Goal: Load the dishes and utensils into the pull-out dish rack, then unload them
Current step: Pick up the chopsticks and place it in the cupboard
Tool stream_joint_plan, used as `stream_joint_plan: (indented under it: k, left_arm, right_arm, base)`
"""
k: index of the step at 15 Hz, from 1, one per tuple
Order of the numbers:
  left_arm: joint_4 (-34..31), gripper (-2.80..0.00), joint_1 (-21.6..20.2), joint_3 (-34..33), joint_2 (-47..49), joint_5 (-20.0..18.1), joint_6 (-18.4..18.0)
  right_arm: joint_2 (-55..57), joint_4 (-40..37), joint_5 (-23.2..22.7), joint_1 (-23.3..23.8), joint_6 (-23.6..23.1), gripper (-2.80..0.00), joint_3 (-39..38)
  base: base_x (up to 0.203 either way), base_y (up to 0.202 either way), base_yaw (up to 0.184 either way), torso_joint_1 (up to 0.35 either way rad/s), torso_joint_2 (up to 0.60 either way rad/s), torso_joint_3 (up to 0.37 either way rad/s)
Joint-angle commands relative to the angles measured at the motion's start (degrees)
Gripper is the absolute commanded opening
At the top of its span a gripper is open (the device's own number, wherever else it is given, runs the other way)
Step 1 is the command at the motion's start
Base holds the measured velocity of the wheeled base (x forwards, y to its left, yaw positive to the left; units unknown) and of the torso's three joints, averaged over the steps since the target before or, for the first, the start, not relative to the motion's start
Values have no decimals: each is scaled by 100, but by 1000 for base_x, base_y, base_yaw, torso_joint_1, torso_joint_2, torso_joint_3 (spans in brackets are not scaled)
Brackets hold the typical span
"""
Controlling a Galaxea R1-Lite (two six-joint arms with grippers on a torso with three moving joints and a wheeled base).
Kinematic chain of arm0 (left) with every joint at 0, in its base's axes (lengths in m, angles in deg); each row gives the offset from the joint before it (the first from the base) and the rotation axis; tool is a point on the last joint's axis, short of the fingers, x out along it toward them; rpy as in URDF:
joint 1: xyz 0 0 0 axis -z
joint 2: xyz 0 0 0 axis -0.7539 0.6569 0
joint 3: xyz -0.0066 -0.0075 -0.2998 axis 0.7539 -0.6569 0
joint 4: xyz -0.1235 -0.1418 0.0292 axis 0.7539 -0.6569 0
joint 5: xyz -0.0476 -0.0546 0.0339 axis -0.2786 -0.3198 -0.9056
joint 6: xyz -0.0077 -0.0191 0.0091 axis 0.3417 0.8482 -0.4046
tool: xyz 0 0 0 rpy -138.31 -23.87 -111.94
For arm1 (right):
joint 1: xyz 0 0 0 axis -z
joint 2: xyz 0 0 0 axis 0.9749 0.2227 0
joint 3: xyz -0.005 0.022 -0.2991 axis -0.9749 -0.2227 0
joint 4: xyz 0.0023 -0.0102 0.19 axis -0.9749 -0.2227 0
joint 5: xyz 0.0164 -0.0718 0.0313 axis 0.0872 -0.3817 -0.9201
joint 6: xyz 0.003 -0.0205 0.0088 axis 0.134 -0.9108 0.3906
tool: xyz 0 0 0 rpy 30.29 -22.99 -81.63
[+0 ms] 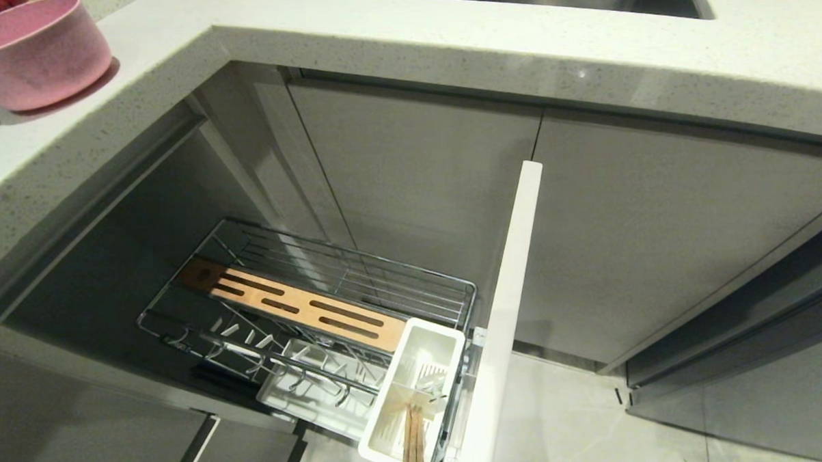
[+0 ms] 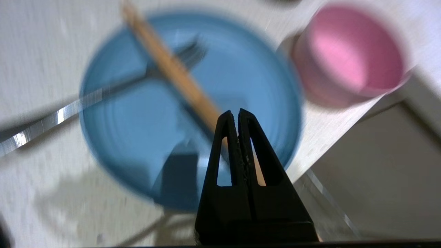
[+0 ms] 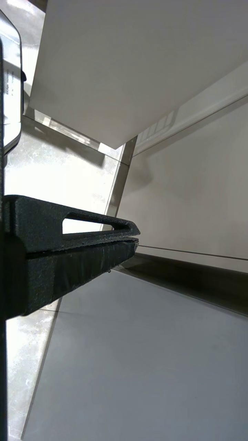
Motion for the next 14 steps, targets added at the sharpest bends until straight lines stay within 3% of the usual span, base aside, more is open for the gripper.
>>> stream_joint_plan:
  k: [1, 5, 14]
  left_arm:
    - [-252, 0, -10, 86, 182, 38, 69]
    - [-480, 0, -99, 66, 279, 135, 86]
    - [-334, 0, -137, 62, 791, 70, 182]
  right_arm:
    - [-4, 5, -1, -1, 0, -280, -149]
    - [-4, 5, -1, -1, 0, -280, -149]
    - [-4, 5, -1, -1, 0, -280, -149]
  base:
    - [0, 0, 0, 0, 0, 0]
    - [0, 0, 0, 0, 0, 0]
    - [0, 0, 0, 0, 0, 0]
